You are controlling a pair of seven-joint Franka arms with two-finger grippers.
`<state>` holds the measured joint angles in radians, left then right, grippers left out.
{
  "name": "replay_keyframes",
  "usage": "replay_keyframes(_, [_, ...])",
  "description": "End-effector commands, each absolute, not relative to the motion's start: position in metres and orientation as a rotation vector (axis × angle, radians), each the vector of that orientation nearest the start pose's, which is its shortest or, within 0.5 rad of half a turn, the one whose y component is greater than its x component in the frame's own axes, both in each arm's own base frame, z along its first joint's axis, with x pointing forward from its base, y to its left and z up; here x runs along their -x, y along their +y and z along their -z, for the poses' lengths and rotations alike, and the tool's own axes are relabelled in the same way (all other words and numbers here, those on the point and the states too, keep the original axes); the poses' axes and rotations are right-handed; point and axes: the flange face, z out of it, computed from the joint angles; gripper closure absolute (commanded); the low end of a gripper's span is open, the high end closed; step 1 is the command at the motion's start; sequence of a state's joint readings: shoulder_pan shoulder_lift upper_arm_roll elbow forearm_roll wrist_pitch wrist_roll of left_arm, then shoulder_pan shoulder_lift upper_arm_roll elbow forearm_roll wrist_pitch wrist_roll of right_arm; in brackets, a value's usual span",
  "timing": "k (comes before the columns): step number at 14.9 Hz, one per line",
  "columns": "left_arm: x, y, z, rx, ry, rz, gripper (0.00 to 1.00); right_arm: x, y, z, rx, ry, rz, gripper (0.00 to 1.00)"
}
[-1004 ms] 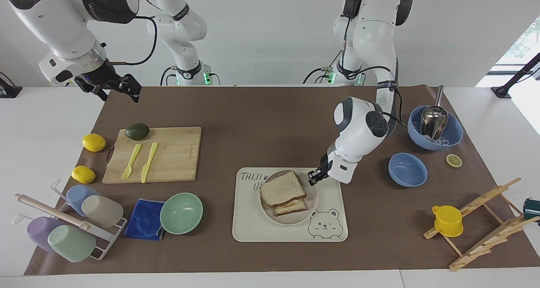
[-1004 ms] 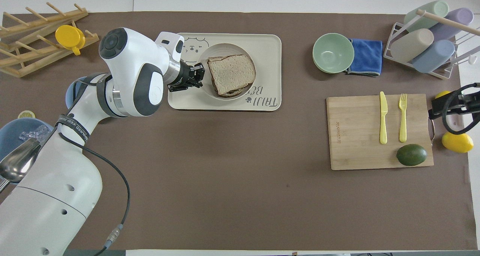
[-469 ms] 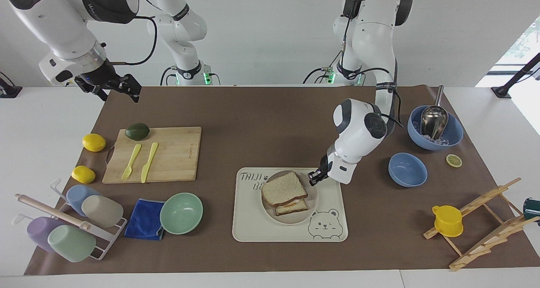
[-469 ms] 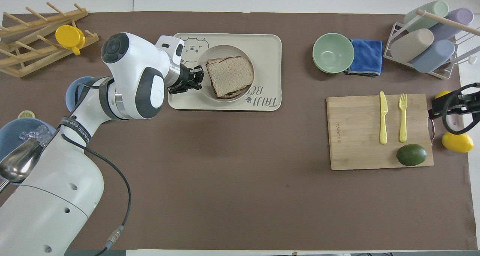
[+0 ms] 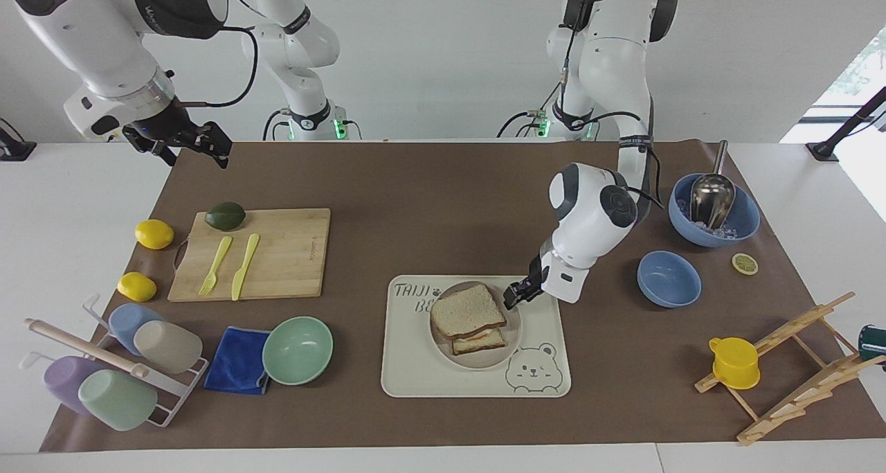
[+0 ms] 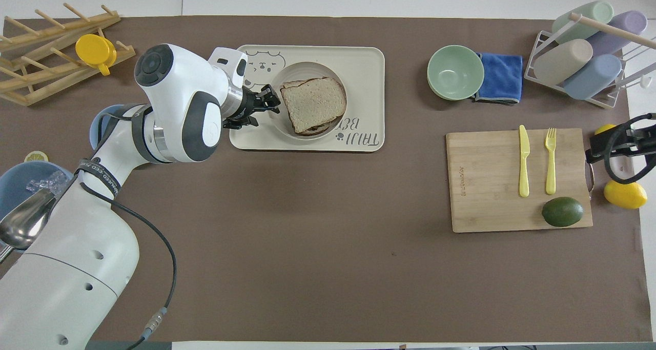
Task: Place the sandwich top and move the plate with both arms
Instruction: 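Open the left gripper and release the plate on the tray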
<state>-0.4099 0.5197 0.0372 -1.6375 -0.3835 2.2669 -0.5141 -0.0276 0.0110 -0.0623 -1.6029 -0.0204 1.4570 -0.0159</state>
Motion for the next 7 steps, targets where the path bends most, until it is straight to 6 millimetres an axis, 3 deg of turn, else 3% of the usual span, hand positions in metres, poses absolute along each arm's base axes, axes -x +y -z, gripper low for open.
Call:
replay_keyframes(1, [-0.642, -0.230, -0.370, 3.356, -0.620, 0.007, 0.00, -0.535, -0.051, -0.595, 3.139, 0.119, -0.247, 0.00])
replay_keyframes(7, [-0.634, -0.162, -0.452, 3.251, -0.569, 0.084, 0.00, -0.535, -0.051, -0.595, 3.139, 0.119, -0.247, 0.00])
